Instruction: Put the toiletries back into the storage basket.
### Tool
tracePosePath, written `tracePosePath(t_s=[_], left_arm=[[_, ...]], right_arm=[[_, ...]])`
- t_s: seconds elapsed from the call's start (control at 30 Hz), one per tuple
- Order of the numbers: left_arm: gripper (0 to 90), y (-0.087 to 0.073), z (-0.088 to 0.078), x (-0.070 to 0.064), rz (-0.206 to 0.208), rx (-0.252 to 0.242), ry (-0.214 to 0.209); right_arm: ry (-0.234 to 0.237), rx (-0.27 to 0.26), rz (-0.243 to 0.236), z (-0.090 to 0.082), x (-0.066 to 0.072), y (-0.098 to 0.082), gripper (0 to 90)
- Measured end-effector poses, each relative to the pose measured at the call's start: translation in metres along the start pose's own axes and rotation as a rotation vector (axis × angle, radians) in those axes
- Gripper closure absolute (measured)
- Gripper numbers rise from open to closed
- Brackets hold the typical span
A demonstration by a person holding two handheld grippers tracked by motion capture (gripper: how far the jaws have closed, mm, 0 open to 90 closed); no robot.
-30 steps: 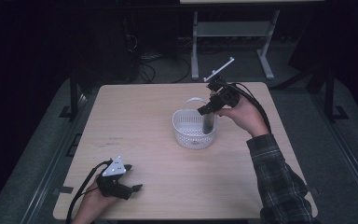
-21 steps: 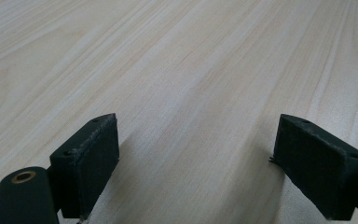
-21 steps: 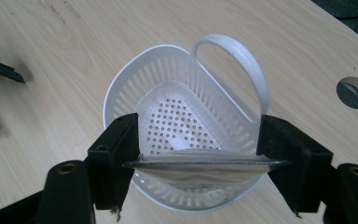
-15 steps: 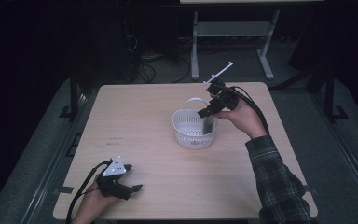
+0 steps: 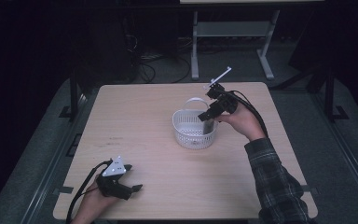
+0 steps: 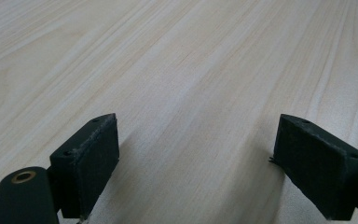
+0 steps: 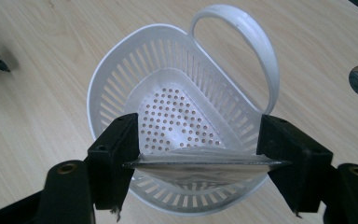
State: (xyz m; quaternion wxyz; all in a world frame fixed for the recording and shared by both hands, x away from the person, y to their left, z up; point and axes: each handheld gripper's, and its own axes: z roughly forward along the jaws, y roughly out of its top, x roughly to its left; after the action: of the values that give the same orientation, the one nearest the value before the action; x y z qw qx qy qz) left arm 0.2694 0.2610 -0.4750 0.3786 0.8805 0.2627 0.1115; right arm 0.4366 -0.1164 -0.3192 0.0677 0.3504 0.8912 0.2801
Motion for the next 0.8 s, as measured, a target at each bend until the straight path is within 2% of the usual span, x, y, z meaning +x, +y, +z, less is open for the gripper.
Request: tracePosePath(t_s=[0.8], left_arm=[[13.1, 0.000, 0.000, 0.000, 0.001, 0.003, -0.001]], right_arm=[[0.007, 0.037, -0.004, 0.021, -0.005, -0.011, 29.5]])
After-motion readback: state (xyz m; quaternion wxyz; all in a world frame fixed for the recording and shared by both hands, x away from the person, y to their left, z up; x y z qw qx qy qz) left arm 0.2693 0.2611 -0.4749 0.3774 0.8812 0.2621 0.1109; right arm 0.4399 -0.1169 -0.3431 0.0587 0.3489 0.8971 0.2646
